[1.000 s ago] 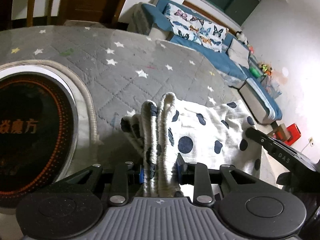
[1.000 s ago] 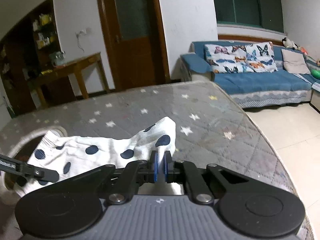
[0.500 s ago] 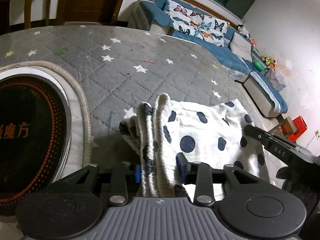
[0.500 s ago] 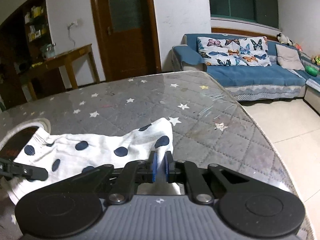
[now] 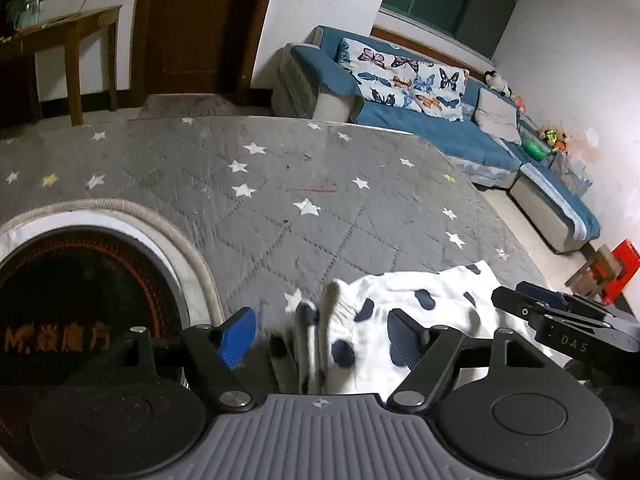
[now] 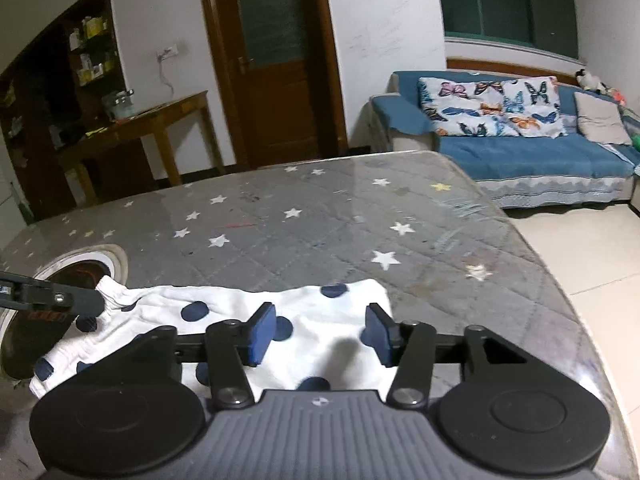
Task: Fold clothes
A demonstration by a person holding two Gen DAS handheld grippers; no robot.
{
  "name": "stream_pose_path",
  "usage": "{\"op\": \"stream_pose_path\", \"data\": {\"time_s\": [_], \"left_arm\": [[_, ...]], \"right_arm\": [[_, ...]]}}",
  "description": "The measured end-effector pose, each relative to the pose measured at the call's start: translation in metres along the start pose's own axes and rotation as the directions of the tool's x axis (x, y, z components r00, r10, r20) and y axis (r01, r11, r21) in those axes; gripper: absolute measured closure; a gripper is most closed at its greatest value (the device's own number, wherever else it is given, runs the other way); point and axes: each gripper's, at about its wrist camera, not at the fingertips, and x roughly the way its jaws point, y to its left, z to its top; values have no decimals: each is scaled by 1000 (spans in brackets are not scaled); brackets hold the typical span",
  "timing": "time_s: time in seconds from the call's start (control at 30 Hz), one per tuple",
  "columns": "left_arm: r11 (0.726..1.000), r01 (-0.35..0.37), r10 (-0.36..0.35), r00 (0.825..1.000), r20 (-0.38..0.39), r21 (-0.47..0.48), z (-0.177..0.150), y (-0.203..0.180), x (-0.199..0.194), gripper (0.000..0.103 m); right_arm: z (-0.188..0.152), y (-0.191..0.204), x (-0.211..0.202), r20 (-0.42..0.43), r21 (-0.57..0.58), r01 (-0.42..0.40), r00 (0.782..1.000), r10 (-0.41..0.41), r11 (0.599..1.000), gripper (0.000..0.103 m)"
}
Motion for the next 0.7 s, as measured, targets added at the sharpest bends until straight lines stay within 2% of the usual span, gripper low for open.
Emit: {"op": "stream_pose_path", "data": {"time_s": [0.23,0.33,0.4,0.53,0.7], "left_arm": [[999,-53,52,997,-53,-11,2,13,33,28],[998,-50,47,996,-75,-39,1,23,41,26],[998,-48,44,996,-78,-50,1,23,40,26],[998,-60,60,997,-39,9,2,10,28,27],[997,-72,73,997,-31,43,0,-2,22,27]], "right_arm": [[2,2,37,-81,5,-9,997,9,1000,51],[1,0,45,-99,23,1,995,1,1000,50],[1,-1,42,-88,29,-2,996,4,1000,48],[0,-3,27,-59,39,-16,998,18,999,45],[-9,4,-1,-42,26,-56,997,57,998,37]]}}
